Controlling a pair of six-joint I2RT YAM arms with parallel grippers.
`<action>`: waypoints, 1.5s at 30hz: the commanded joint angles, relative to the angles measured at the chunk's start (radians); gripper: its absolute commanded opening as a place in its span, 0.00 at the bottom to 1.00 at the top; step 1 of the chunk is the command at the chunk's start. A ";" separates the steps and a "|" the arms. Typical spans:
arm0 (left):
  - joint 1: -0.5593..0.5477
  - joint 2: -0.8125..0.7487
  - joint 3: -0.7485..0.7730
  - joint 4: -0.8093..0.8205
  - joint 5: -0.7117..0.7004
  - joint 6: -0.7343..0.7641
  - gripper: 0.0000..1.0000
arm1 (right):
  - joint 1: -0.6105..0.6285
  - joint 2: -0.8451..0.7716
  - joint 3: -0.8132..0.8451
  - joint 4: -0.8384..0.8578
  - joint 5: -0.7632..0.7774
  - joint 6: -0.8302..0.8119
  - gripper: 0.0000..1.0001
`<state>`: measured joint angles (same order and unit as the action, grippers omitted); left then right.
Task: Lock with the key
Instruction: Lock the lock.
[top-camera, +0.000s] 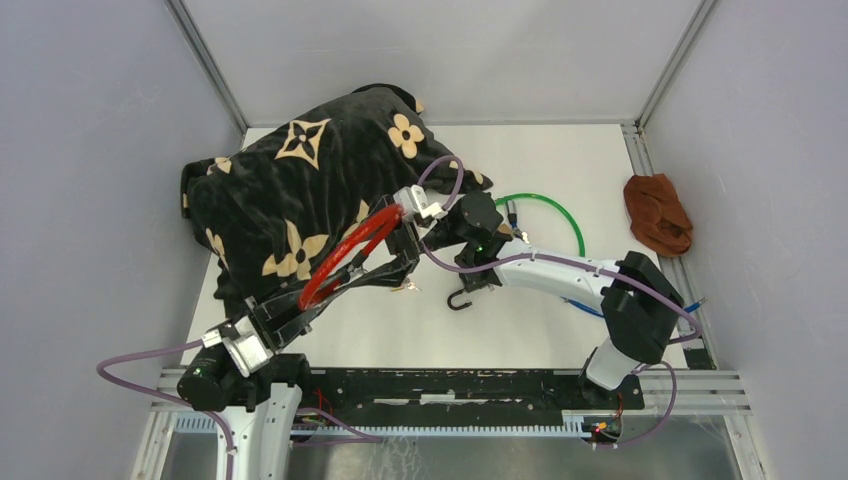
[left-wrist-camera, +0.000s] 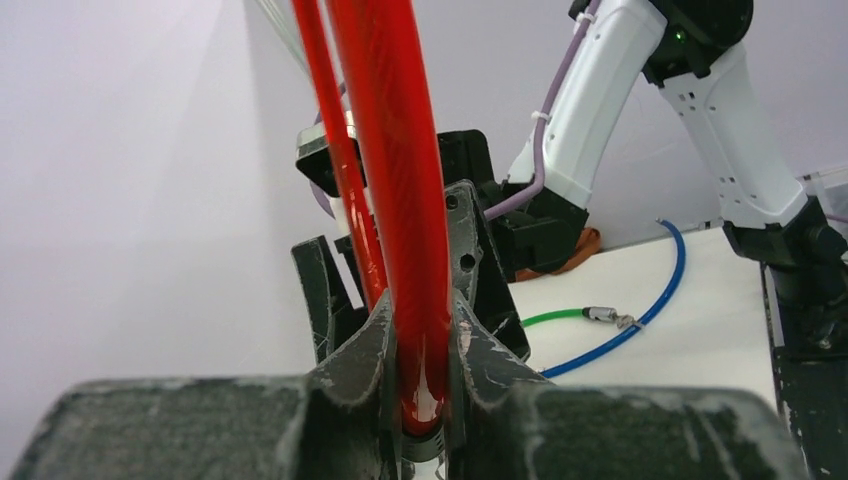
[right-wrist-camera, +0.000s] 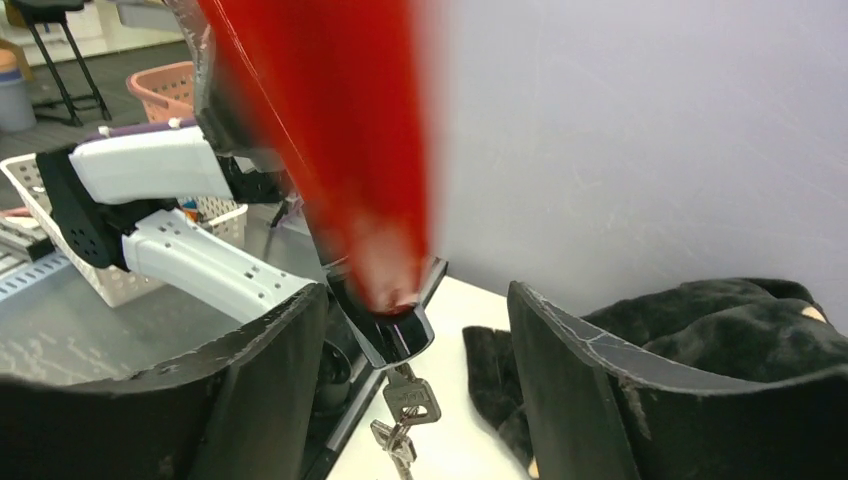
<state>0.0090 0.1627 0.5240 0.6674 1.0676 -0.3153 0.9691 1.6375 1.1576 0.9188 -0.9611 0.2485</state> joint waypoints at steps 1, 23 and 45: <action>0.001 0.022 0.010 0.115 -0.100 -0.102 0.02 | 0.018 0.023 0.021 0.144 0.006 0.069 0.67; 0.002 0.040 0.007 0.130 -0.057 -0.074 0.02 | 0.040 0.007 0.039 0.074 -0.056 0.001 0.40; 0.002 0.040 -0.086 -0.168 -0.418 -0.357 0.29 | 0.117 -0.243 -0.152 -0.054 0.547 -0.419 0.00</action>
<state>0.0090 0.1890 0.4446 0.5171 0.6945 -0.6220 1.0420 1.4570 0.9783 0.7876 -0.5488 -0.0608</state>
